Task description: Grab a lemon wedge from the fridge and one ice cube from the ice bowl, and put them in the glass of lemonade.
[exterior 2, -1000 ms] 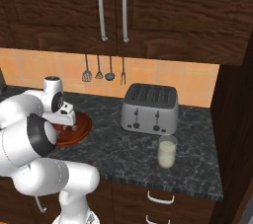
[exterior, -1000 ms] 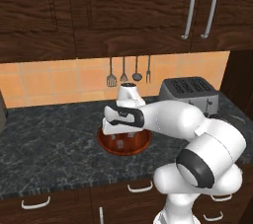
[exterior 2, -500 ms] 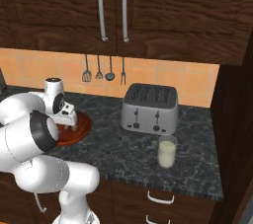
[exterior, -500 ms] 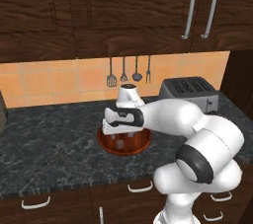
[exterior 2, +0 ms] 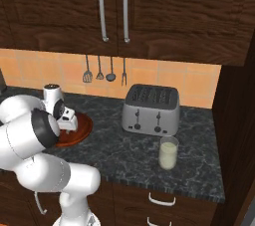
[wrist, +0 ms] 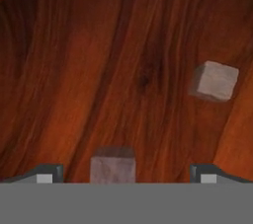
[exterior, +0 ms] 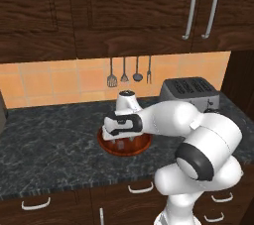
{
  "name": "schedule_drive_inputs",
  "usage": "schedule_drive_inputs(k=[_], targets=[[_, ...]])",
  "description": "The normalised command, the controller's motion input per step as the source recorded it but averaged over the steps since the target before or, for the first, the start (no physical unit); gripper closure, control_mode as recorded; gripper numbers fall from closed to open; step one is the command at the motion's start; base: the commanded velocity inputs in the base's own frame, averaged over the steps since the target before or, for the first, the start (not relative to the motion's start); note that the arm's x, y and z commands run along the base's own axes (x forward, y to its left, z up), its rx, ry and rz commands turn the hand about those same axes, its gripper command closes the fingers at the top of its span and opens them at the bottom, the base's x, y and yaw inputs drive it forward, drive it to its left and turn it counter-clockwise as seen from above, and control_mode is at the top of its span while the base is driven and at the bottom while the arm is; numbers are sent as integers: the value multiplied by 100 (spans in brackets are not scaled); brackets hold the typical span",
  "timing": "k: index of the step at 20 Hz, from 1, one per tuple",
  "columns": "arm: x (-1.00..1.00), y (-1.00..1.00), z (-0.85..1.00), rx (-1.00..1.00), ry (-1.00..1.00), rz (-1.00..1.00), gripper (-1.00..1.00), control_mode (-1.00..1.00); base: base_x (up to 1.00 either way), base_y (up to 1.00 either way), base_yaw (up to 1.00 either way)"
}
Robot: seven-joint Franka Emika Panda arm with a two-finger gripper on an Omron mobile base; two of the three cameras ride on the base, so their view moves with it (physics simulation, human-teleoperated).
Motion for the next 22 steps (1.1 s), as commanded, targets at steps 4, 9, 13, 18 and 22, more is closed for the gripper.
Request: schedule_drive_inputs(k=[4,9,13,18,22], targets=[[0,1,-31,-4,0,0,-100,-100,0,0,0],[0,0,-13,-2,-3,0,-100,-100,0,0,0],[-10,0,-3,0,-7,0,-100,-100,0,0,0],[-17,0,0,0,-14,0,-100,-100,0,0,0],[2,0,-16,0,-2,0,-100,-100,0,0,0]])
